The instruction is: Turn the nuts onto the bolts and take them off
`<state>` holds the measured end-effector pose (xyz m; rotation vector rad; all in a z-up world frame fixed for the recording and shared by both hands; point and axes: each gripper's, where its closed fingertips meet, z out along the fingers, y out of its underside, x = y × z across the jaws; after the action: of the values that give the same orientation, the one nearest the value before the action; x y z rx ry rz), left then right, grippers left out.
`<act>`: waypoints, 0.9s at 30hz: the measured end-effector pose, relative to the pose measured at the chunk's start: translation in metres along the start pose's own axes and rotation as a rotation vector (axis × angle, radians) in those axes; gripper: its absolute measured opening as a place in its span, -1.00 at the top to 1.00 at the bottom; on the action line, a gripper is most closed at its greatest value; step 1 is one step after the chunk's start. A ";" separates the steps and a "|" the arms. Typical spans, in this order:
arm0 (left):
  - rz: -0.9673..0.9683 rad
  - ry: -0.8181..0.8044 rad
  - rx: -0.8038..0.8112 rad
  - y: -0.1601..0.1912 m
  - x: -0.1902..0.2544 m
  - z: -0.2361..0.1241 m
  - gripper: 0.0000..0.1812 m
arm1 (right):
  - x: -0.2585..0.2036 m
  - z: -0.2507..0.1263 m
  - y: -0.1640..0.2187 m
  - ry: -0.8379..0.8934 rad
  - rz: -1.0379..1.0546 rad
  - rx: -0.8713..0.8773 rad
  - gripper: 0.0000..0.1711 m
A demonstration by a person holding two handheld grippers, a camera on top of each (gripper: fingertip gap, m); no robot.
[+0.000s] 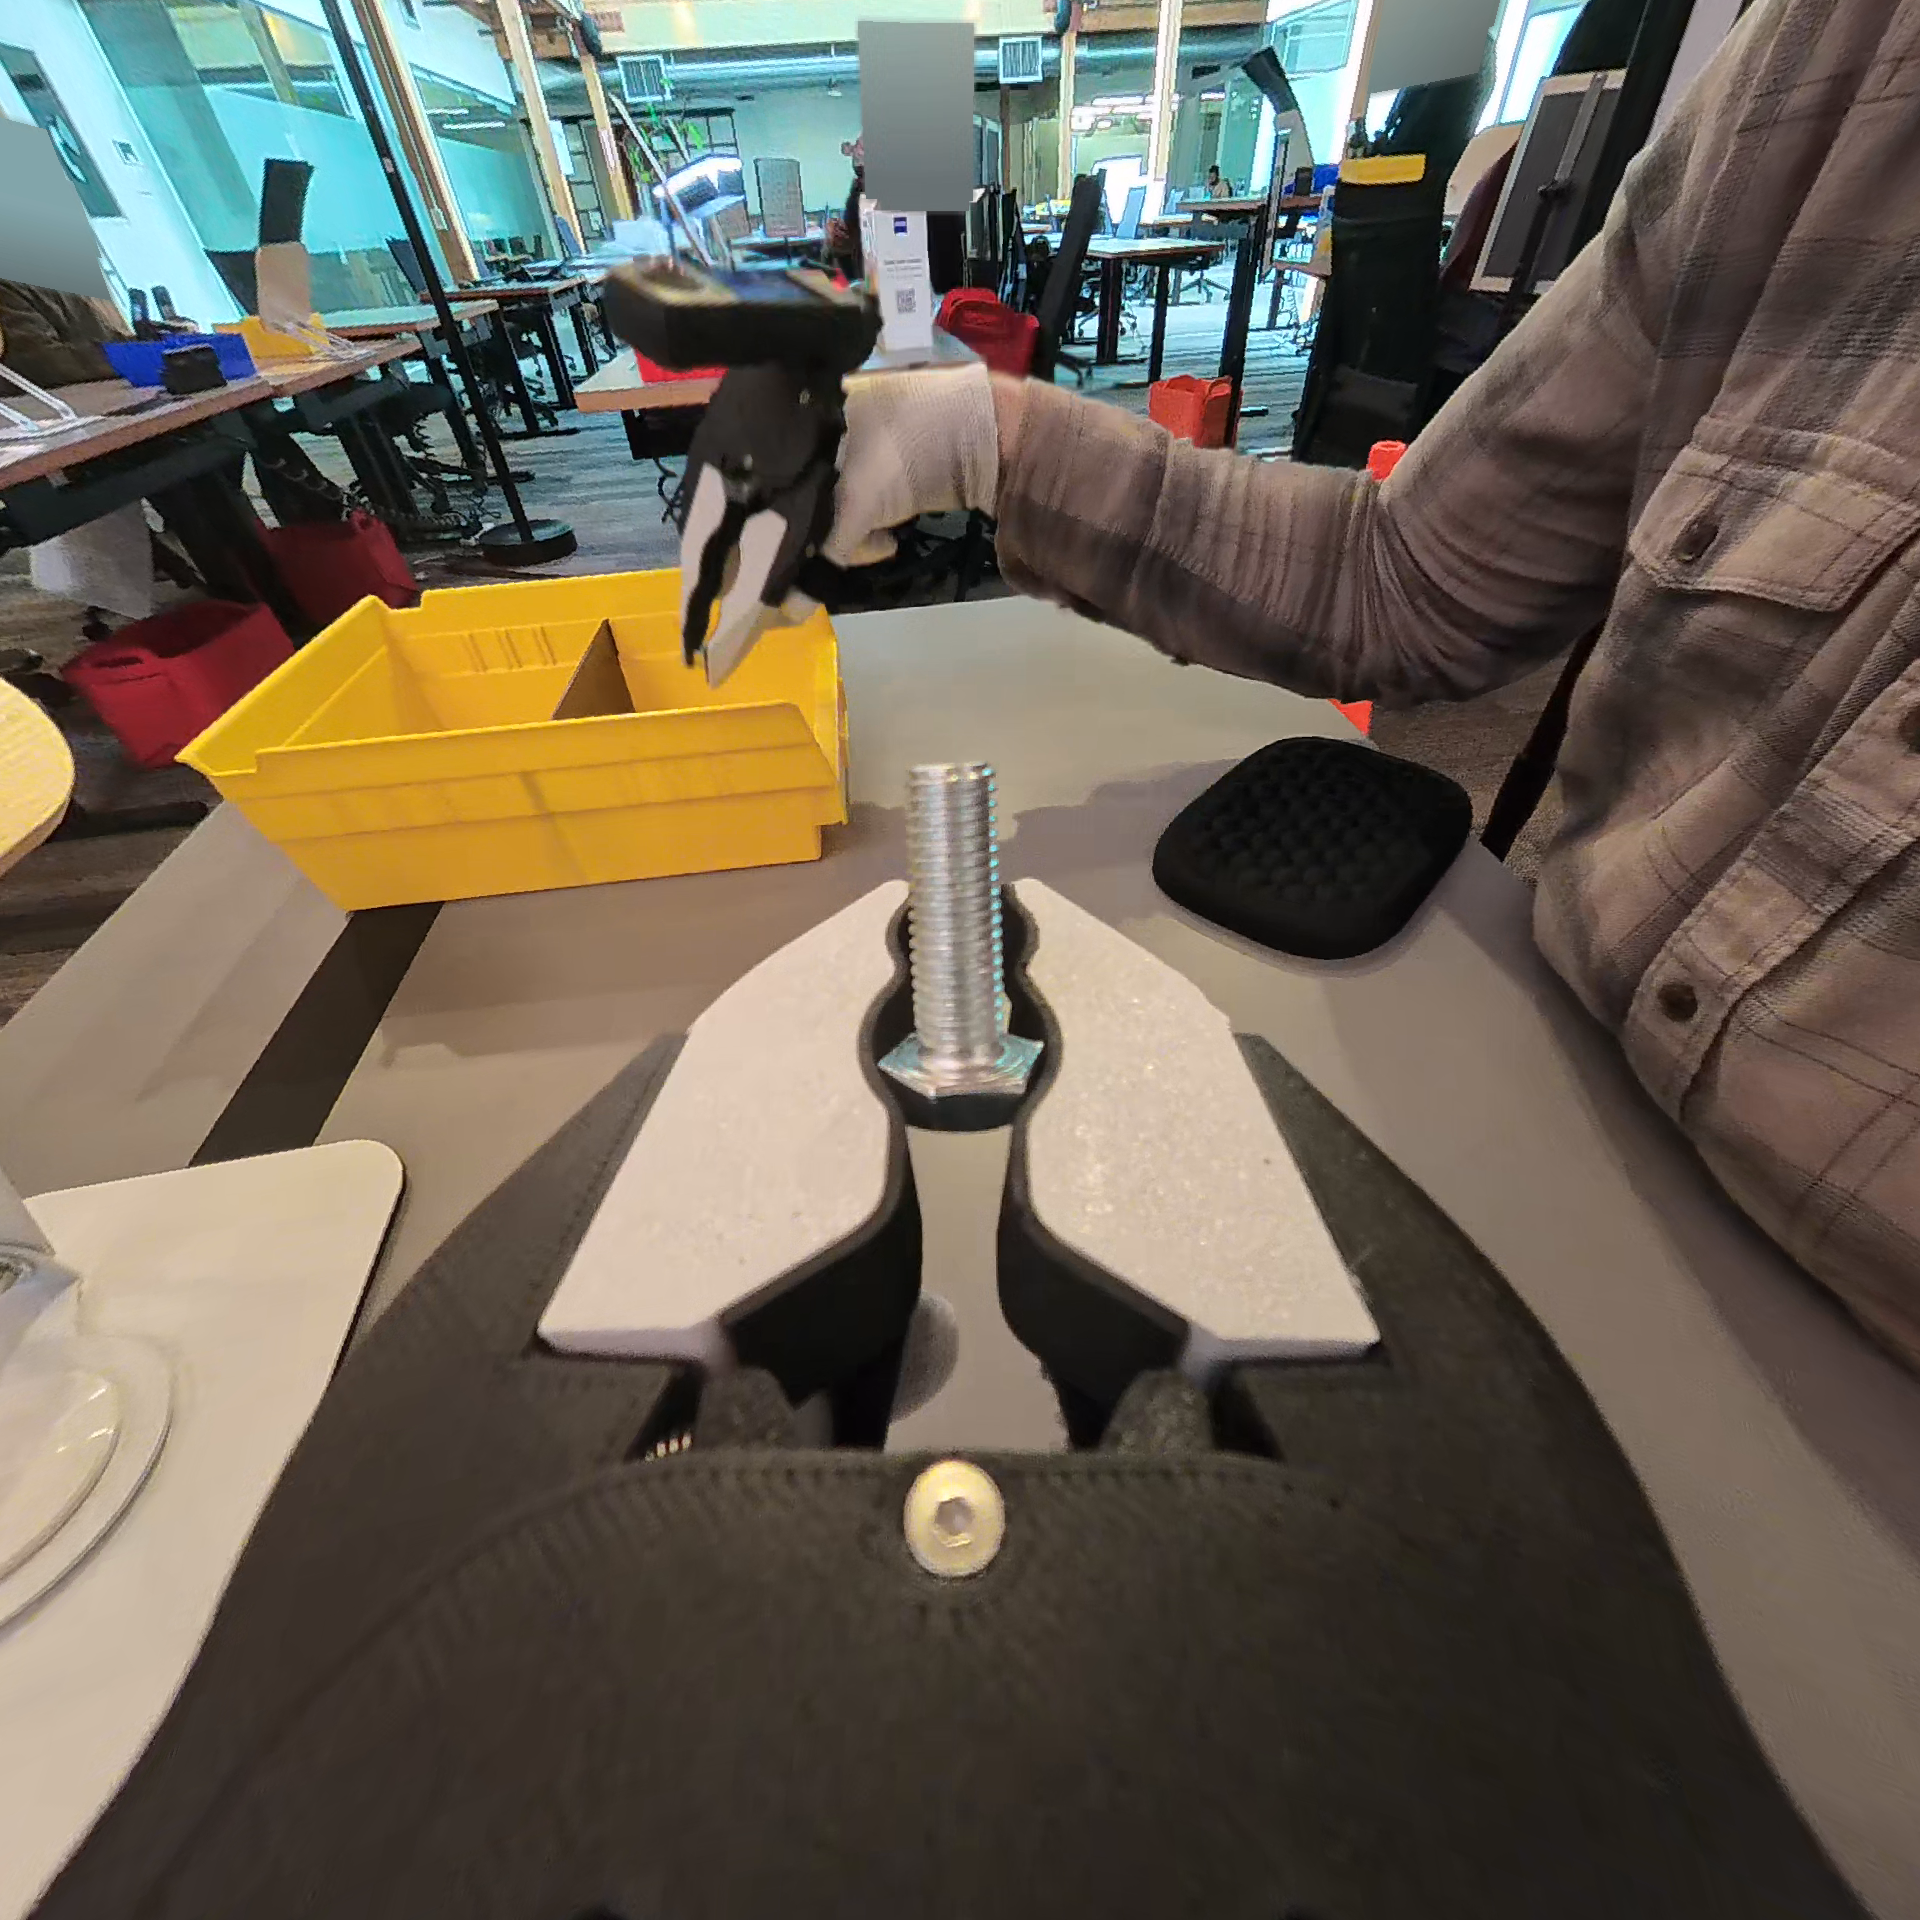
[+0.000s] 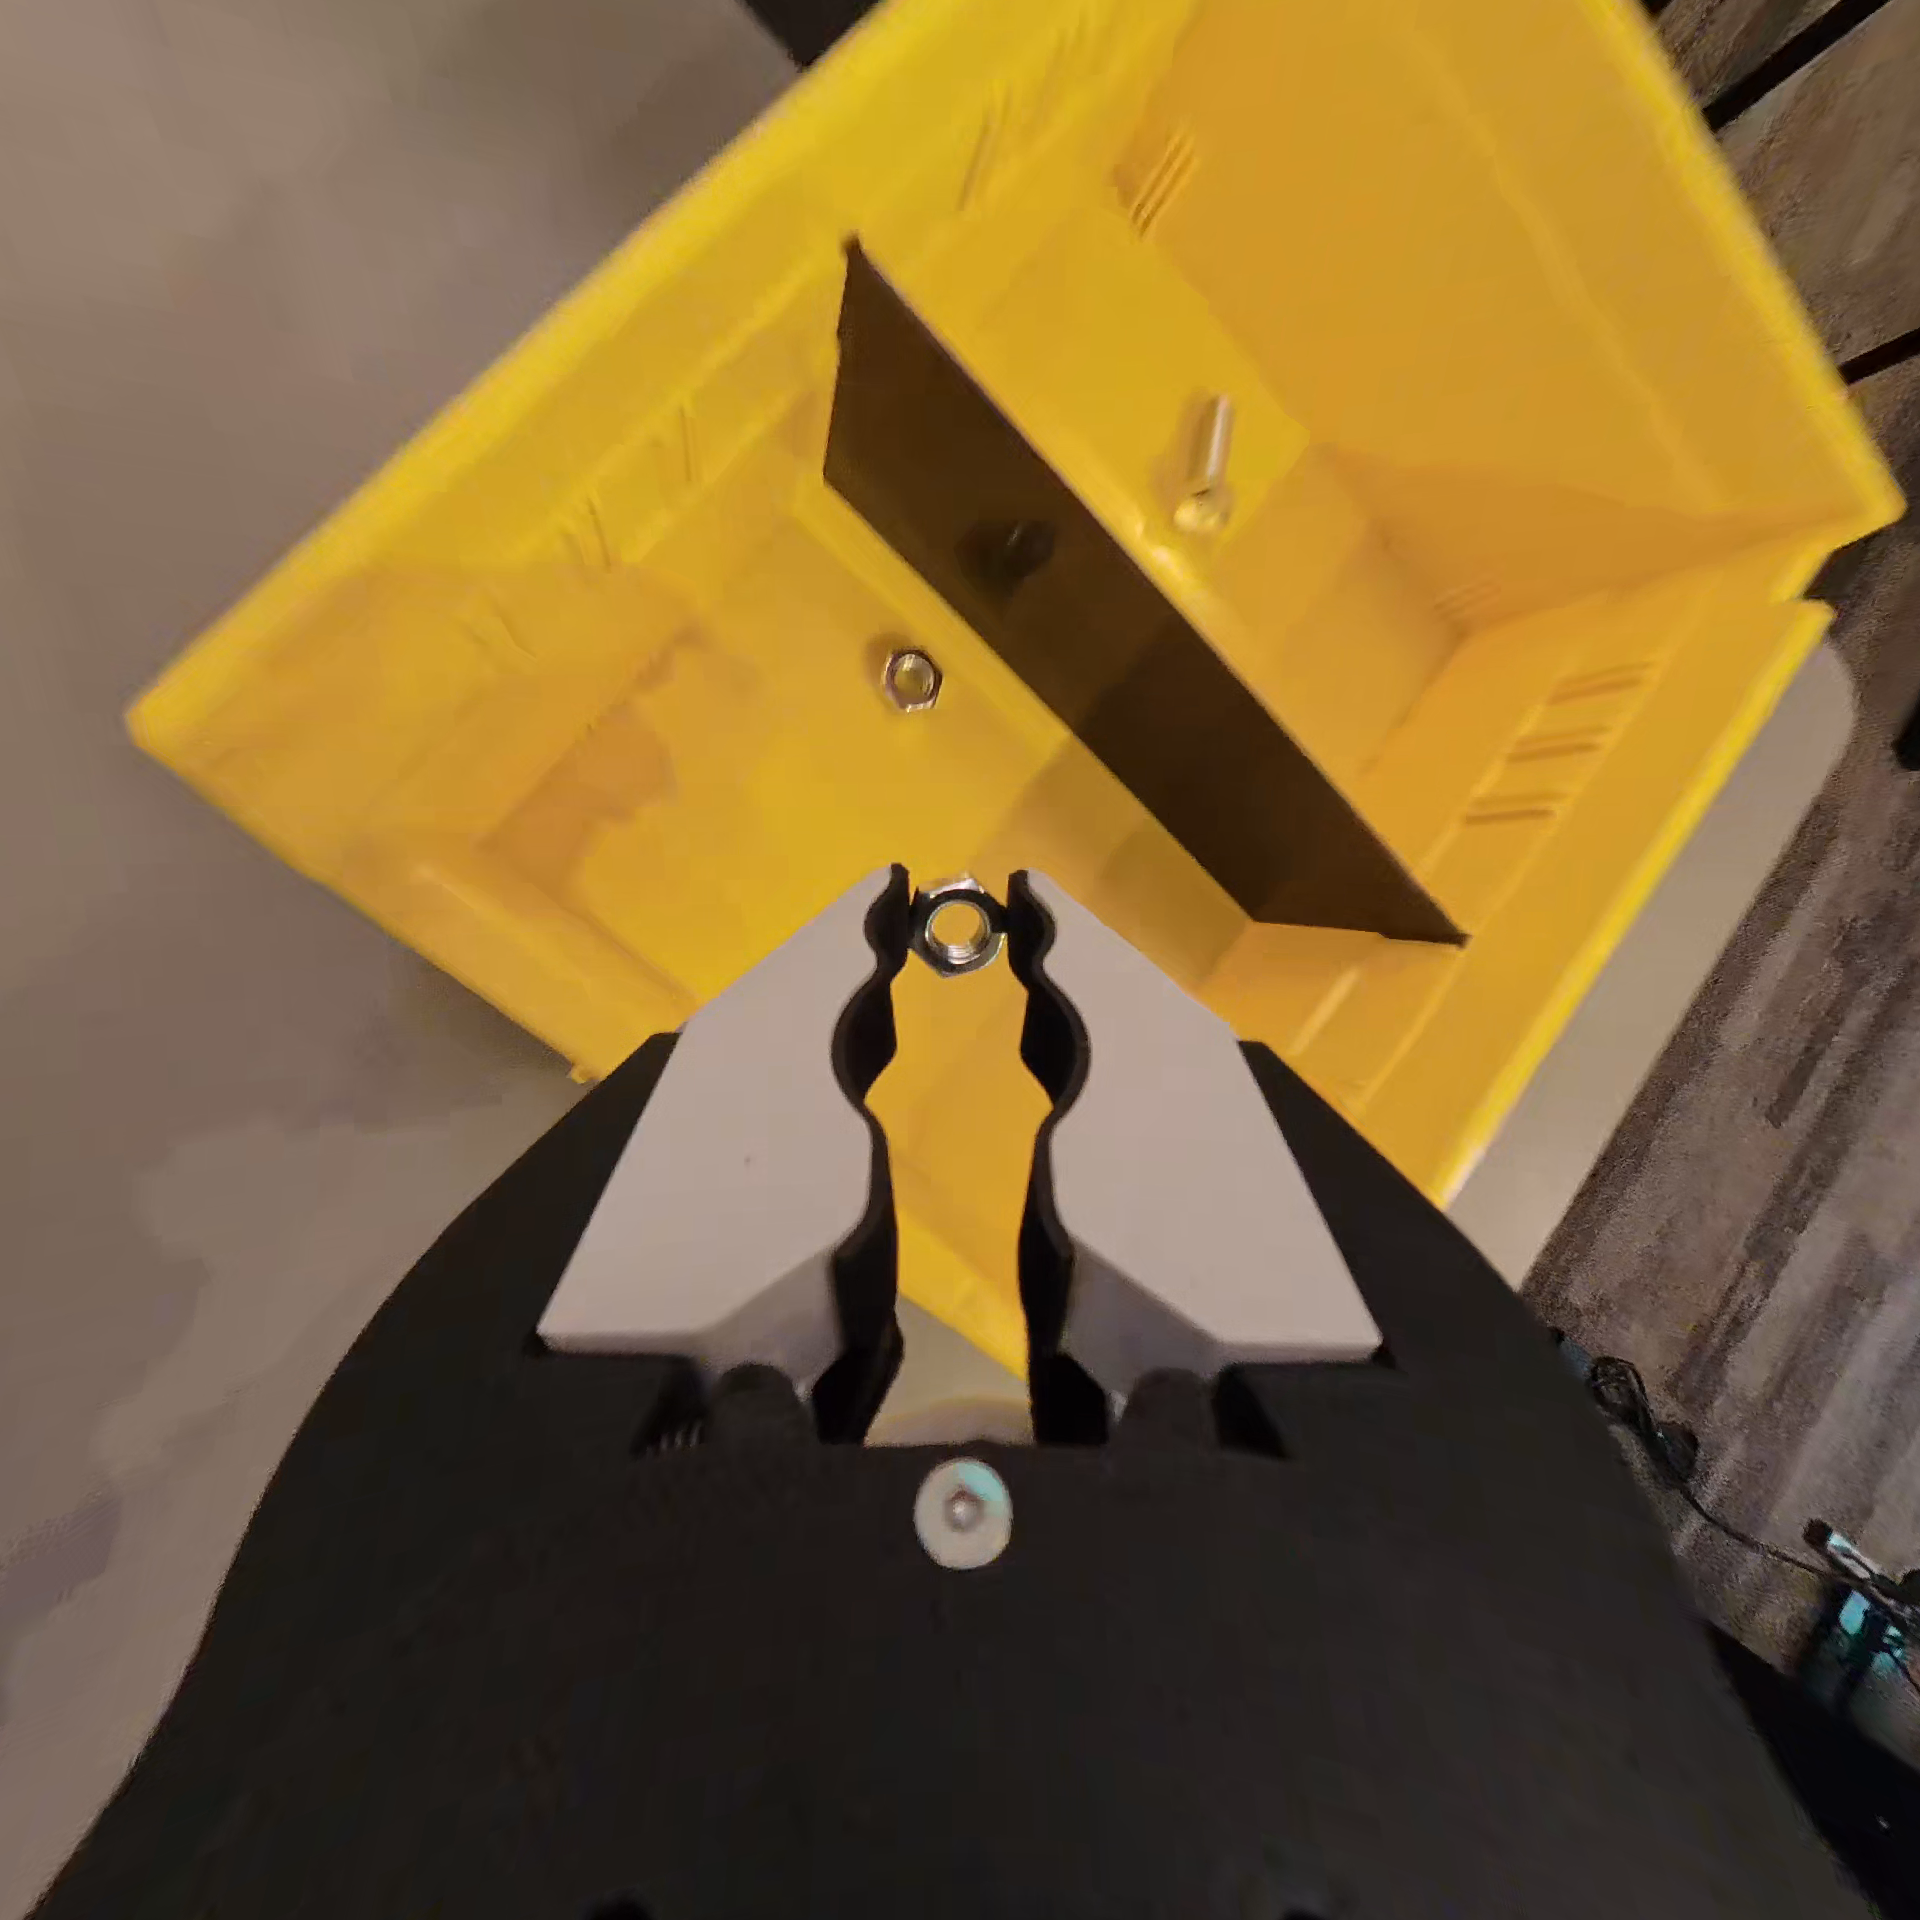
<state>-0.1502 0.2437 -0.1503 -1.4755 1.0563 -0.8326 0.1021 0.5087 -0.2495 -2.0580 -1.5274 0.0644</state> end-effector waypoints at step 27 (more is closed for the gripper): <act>-0.033 0.162 0.063 -0.006 0.029 0.029 0.86 | -0.326 -0.135 -0.251 -0.804 -0.407 0.978 0.86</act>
<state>-0.1122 0.2273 -0.1504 -1.3943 1.1172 -1.0134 -0.1791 0.2092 -0.1139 -0.9241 -1.7746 1.3156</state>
